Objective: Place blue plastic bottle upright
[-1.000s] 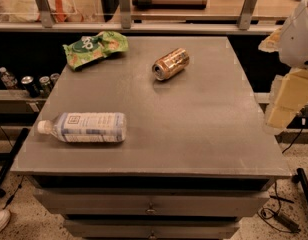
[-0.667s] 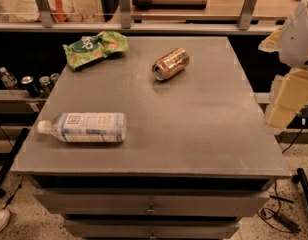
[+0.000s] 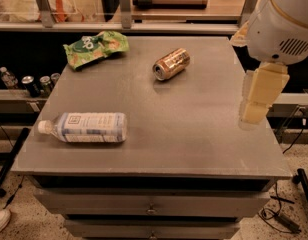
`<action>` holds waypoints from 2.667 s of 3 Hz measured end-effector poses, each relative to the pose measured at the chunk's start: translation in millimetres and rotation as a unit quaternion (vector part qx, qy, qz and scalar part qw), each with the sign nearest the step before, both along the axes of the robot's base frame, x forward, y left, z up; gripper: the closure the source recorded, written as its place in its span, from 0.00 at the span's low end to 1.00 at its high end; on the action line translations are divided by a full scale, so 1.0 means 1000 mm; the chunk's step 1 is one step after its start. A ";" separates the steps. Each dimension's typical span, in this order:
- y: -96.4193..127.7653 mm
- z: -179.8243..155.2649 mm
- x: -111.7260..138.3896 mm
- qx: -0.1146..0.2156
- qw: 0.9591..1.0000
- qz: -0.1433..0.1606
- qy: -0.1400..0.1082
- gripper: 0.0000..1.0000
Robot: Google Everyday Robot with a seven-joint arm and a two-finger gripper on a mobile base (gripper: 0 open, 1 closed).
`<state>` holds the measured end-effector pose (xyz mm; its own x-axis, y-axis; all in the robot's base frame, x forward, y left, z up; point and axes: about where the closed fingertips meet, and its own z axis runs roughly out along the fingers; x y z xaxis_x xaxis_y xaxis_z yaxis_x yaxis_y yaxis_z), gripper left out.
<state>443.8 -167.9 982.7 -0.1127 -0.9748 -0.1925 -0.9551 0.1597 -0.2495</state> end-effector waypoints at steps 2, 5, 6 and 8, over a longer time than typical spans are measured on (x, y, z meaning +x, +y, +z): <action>0.057 -0.003 0.008 0.015 0.998 0.060 0.009 0.00; 0.198 -0.032 0.003 0.027 0.993 0.108 0.045 0.00; 0.203 -0.031 0.004 0.034 0.993 0.109 0.041 0.00; 0.254 -0.048 0.021 -0.009 0.995 0.074 0.070 0.00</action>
Offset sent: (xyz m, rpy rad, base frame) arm 0.0058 0.0437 -0.0033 0.0238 0.0171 0.0919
